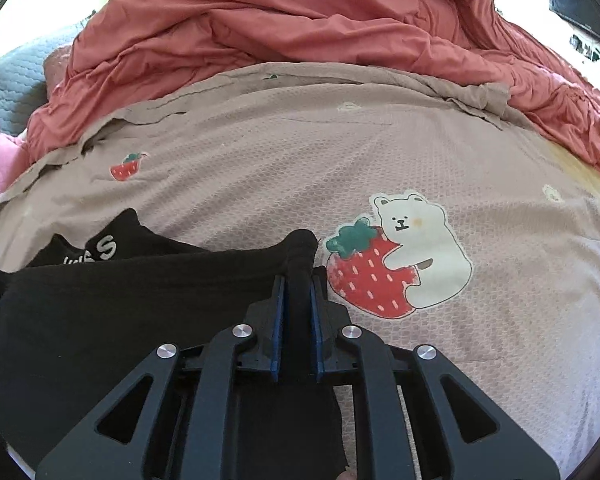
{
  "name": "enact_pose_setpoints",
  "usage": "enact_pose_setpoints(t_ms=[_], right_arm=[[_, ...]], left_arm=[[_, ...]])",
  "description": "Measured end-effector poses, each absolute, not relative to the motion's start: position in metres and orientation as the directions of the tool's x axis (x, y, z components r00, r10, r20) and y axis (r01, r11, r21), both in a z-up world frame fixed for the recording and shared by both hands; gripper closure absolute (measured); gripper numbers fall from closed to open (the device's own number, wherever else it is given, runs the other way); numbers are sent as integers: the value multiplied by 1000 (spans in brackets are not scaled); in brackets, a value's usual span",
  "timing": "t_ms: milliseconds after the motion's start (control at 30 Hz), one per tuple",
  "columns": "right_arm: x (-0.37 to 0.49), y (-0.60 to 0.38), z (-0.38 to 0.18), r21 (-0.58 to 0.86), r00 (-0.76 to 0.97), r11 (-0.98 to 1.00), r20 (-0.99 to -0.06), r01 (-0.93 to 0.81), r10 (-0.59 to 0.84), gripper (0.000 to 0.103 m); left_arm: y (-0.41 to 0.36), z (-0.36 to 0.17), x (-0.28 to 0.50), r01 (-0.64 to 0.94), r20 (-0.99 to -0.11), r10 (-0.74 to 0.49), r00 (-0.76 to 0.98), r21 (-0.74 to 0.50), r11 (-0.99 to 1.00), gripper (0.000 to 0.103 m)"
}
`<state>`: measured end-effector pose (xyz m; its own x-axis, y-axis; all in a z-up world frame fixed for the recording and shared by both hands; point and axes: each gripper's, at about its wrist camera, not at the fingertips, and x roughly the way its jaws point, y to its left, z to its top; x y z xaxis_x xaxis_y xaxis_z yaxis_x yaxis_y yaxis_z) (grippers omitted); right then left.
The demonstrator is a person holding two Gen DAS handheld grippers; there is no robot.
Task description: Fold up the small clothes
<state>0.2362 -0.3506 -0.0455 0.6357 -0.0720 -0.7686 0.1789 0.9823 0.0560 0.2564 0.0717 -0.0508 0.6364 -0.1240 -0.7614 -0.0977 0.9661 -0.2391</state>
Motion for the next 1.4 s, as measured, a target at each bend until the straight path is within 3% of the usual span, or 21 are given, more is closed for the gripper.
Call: enact_pose_setpoints(t_ms=[67, 133, 267, 400, 467, 600, 667, 833, 933, 1400], right_arm=[[236, -350, -46, 39, 632, 982, -770, 183, -87, 87], [235, -352, -45, 38, 630, 981, -771, 191, -93, 76], [224, -355, -35, 59, 646, 978, -758, 202, -88, 68], [202, -340, -14, 26, 692, 988, -716, 150, -87, 48], [189, -328, -4, 19, 719, 993, -692, 114, -69, 47], [168, -303, 7, 34, 739, 998, -673, 44, -9, 40], [159, -291, 12, 28, 746, 999, -665, 17, 6, 32], [142, -267, 19, 32, 754, 999, -655, -31, 44, 29], [134, -259, 20, 21, 757, 999, -652, -31, 38, 18], [125, -267, -13, 48, 682, 999, -731, 22, 20, 18]], left_arm=[[73, -55, 257, -105, -769, -125, 626, -242, 965, 89], [76, -56, 256, -111, -764, -133, 631, -259, 960, 87], [84, -49, 248, -137, -747, -119, 653, -272, 952, 78], [84, -32, 236, -129, -725, -134, 675, -295, 947, 77], [83, -22, 228, -119, -706, -130, 696, -292, 949, 75], [77, -9, 221, -89, -687, -150, 711, -300, 950, 60], [71, -5, 217, -67, -680, -161, 715, -296, 953, 53], [55, -2, 210, -34, -686, -149, 712, -245, 969, 46], [52, -5, 208, -26, -693, -155, 704, -242, 970, 46], [30, -32, 213, 30, -780, -162, 605, -180, 983, 42]])
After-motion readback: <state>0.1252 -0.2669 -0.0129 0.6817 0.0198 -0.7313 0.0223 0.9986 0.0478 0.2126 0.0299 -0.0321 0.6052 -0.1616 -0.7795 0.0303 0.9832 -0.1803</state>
